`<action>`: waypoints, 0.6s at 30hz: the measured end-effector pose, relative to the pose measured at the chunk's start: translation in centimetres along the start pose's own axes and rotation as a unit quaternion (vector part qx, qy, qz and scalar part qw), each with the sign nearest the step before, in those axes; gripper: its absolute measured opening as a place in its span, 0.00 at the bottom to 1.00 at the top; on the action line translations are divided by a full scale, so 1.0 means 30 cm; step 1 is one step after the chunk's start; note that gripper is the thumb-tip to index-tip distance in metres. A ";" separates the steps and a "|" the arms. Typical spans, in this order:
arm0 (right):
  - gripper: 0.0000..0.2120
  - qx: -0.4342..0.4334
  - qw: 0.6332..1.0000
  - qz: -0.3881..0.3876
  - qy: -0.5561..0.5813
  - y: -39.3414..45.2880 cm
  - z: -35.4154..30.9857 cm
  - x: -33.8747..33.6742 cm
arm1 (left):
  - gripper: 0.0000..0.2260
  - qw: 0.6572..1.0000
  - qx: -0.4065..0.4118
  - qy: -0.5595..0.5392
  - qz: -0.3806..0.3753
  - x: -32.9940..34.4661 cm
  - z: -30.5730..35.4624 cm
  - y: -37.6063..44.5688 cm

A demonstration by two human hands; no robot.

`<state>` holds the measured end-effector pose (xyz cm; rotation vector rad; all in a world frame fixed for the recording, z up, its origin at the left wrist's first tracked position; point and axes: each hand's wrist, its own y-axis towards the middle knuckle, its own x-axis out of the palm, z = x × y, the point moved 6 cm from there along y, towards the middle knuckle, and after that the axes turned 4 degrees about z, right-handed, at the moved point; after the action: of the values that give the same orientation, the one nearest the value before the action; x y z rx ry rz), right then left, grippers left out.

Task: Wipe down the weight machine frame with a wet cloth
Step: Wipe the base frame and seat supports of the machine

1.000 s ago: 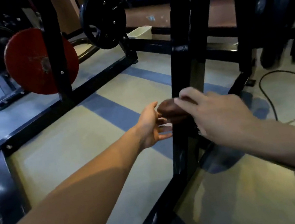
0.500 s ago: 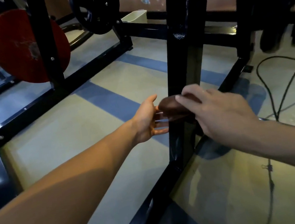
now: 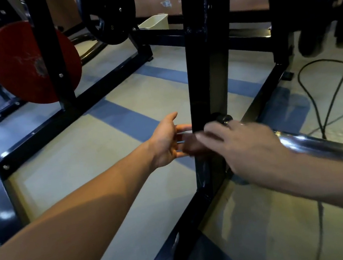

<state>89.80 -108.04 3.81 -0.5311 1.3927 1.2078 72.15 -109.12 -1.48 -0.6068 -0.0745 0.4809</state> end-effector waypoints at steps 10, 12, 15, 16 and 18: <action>0.25 -0.093 0.995 -0.010 -0.022 -0.045 -0.124 0.120 | 0.27 1.000 -0.005 -0.003 0.003 0.001 -0.002 0.000; 0.25 -0.126 0.988 -0.093 -0.004 -0.081 -0.173 0.201 | 0.29 1.000 0.000 0.003 0.003 0.000 -0.006 0.002; 0.21 -0.109 0.993 -0.045 -0.015 -0.055 -0.144 0.176 | 0.27 1.000 0.007 0.002 0.007 0.000 -0.009 0.003; 0.21 -0.093 0.995 -0.011 -0.021 -0.033 -0.119 0.143 | 0.26 1.000 0.006 -0.001 0.006 0.001 -0.009 0.005; 0.24 -0.062 0.997 0.041 -0.018 0.004 -0.068 0.087 | 0.26 1.000 0.004 -0.006 -0.002 0.004 -0.010 0.008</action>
<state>88.17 -108.94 1.09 -0.5402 1.3262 1.3691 72.21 -109.07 -1.86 -0.5962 -0.0848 0.4807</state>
